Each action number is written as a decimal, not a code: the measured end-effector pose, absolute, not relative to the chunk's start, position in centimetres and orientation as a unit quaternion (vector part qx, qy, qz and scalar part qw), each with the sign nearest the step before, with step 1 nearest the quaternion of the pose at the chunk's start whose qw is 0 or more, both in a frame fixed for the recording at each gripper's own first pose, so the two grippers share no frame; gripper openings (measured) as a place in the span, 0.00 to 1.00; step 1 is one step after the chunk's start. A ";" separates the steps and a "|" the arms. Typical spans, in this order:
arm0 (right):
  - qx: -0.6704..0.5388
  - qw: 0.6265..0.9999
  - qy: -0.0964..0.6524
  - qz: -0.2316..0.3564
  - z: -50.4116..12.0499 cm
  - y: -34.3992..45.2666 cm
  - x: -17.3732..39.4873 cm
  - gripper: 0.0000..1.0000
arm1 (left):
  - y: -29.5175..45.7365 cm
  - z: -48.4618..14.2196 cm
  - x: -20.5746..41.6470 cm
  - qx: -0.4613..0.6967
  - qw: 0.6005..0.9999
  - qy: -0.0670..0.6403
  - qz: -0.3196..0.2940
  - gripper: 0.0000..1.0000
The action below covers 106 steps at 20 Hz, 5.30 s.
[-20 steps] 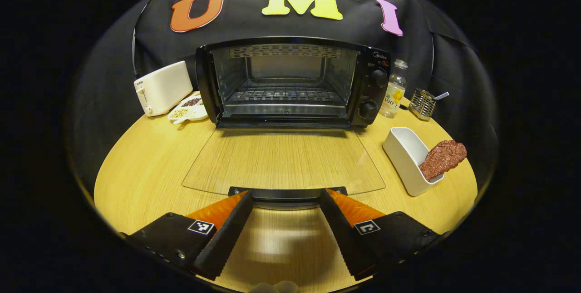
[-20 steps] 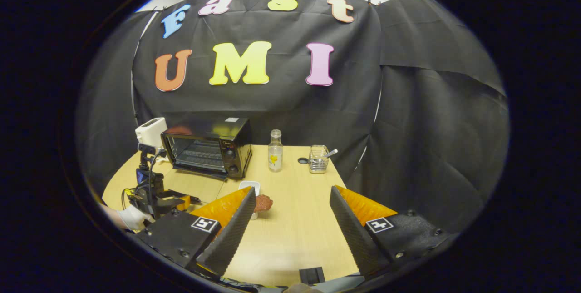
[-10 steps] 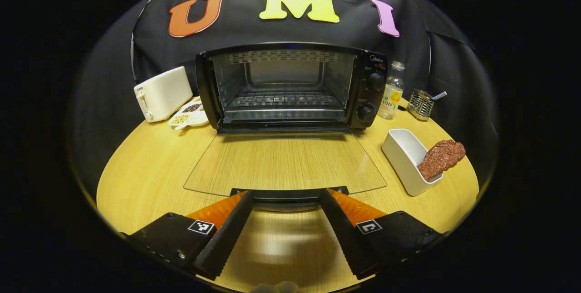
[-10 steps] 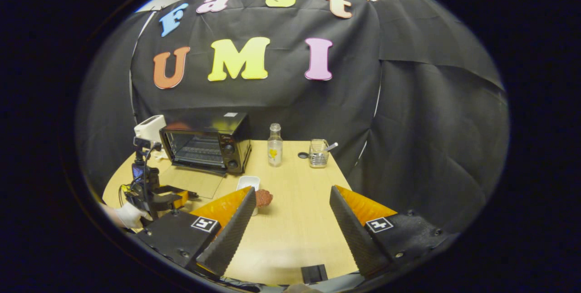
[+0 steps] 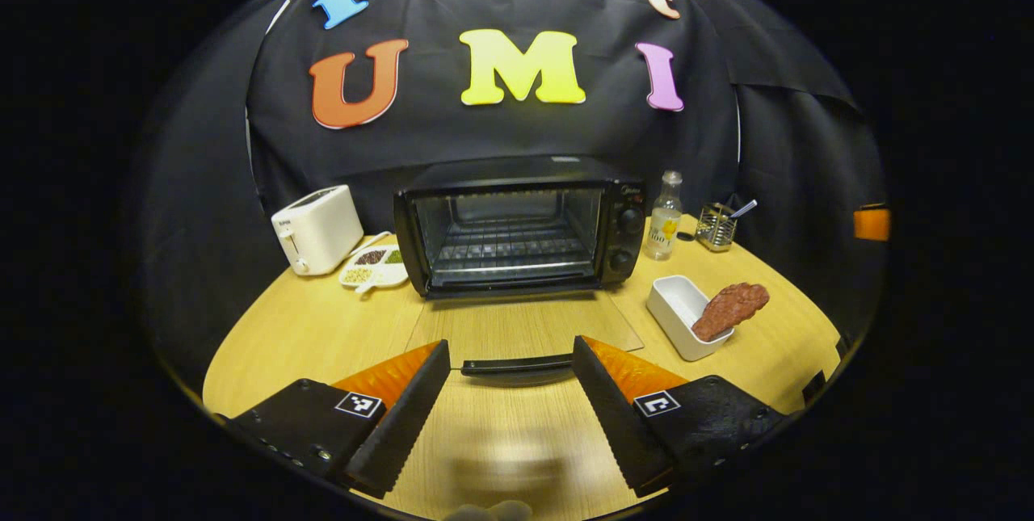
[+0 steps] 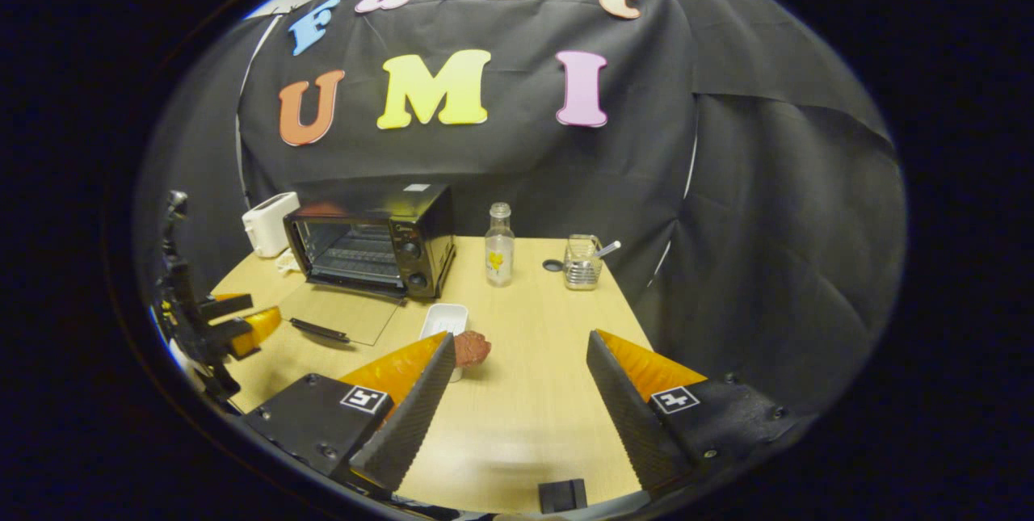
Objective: Open the electric oven with the left hand, put the food in, and close the electric oven.
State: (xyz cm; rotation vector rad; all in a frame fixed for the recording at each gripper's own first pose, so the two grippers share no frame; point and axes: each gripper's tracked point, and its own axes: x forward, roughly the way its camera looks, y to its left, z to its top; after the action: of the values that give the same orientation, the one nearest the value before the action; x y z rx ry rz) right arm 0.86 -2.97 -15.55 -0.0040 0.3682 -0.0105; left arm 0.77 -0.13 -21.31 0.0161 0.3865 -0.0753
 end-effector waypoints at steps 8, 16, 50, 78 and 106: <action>0.069 0.954 0.278 0.087 -23.0 -0.3 8.3 0.94 | 0.6 -11.4 -3.1 -0.006 0.990 0.141 -0.006 0.97; 0.155 0.889 0.390 0.181 -29.2 2.5 13.5 0.63 | 0.7 -8.5 -5.6 0.008 0.988 0.143 0.063 0.97; 0.338 0.866 0.304 0.208 -17.1 14.3 16.5 0.14 | 5.8 -5.8 -6.2 -0.021 0.985 0.146 0.090 0.97; 0.393 0.904 0.162 0.033 -21.3 32.3 33.7 0.17 | 17.4 -6.8 -3.6 -0.022 0.983 0.166 0.080 0.97; 0.031 0.989 0.077 0.121 -8.0 20.1 12.3 0.95 | 9.3 -6.2 -4.6 -0.006 0.995 0.103 0.003 0.97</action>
State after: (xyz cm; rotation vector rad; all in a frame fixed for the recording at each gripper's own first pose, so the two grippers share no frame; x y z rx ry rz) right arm 12.34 20.11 -7.98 0.0620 0.1554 0.2436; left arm -4.61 9.30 -6.20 -0.0120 0.2056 0.0052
